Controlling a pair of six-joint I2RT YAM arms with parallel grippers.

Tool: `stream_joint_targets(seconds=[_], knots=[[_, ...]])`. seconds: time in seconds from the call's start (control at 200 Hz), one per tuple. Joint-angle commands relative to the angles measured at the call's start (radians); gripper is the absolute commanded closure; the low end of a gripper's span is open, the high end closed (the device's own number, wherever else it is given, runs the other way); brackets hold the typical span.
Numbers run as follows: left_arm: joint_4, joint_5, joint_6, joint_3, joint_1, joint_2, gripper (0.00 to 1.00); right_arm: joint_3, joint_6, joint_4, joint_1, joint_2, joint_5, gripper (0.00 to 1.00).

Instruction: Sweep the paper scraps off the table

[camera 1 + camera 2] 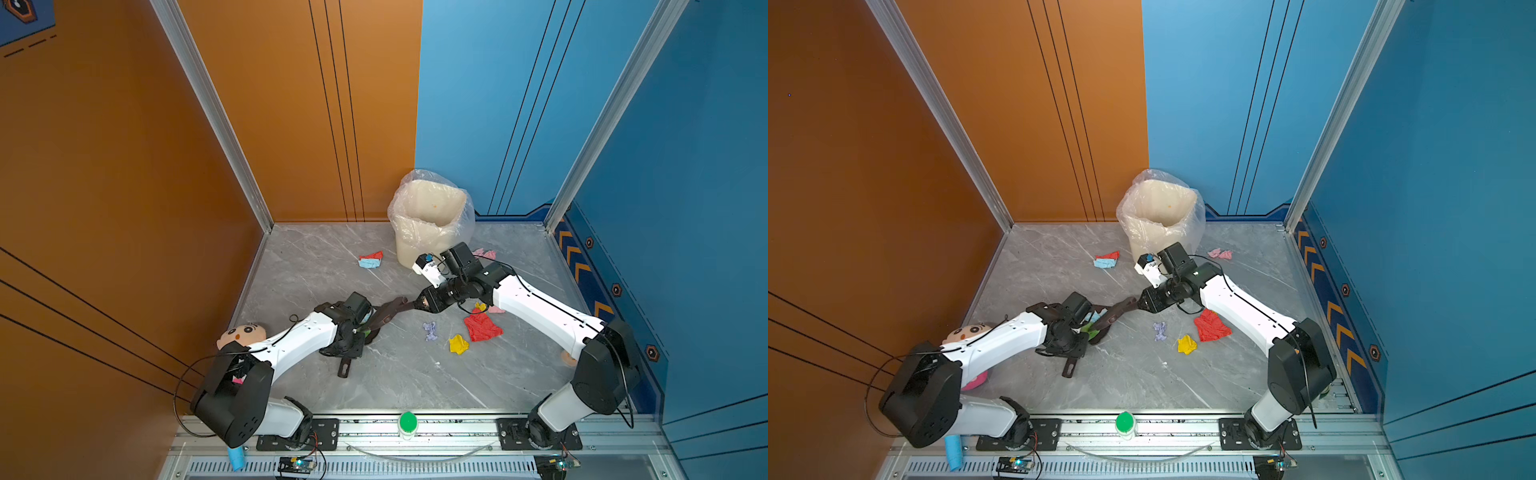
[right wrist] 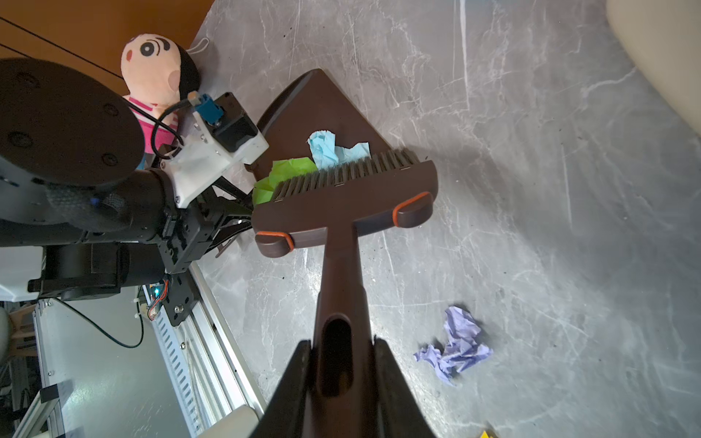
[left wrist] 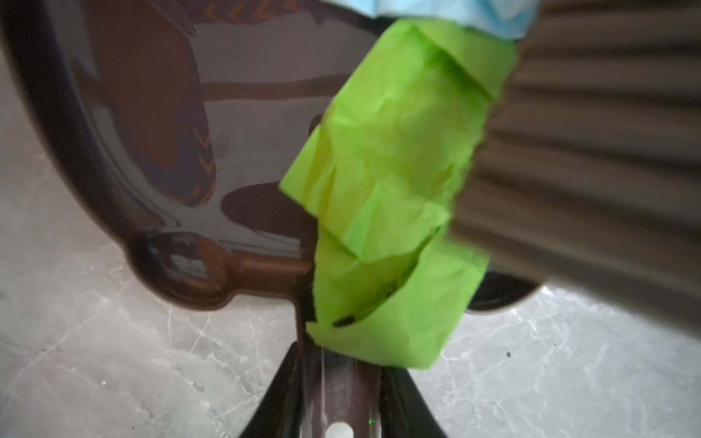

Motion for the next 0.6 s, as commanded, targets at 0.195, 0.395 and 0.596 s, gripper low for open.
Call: stream_joint_targets(seconds=[0.195, 0.395, 0.596], knots=[[0.036, 0.016, 0.018, -0.001, 0.002, 0.008, 1.00, -0.021, 0.039, 0.066, -0.051, -0.098, 0.017, 1.00], [0.066, 0.024, 0.018, -0.005, 0.010, 0.015, 1.00, -0.041, 0.039, 0.057, -0.094, -0.155, -0.003, 1.00], [0.067, 0.022, 0.023, 0.010, 0.015, 0.000, 1.00, -0.072, 0.036, 0.028, -0.143, -0.228, 0.009, 1.00]])
